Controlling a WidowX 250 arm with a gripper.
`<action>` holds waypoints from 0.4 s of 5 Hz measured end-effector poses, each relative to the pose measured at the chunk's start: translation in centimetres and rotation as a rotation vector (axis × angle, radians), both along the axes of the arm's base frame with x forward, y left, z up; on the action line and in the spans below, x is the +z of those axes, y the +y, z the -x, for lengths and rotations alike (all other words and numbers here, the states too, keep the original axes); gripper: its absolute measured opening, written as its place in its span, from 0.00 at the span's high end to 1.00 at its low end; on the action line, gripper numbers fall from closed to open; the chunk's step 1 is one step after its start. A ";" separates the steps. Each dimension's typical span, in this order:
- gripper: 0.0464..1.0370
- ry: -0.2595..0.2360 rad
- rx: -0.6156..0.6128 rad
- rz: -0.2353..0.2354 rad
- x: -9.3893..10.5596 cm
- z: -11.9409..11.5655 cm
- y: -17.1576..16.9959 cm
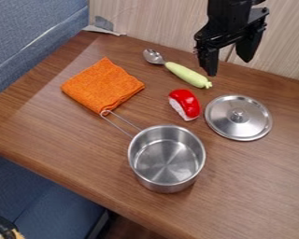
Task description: Move the silver pot to the left side of the table
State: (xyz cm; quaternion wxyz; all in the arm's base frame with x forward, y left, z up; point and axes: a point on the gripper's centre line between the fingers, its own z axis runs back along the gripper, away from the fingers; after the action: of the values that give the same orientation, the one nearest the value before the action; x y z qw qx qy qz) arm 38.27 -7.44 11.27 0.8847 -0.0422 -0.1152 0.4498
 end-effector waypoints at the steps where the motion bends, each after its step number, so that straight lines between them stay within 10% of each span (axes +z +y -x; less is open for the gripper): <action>1: 0.04 0.044 0.003 0.005 -1.6 0.3 -0.1; 2: 0.04 0.076 0.083 0.135 -2.3 1.3 0.8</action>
State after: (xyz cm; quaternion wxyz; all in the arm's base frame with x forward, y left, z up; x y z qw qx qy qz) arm 37.00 -6.62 8.96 0.8642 -0.0800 -0.0525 0.4939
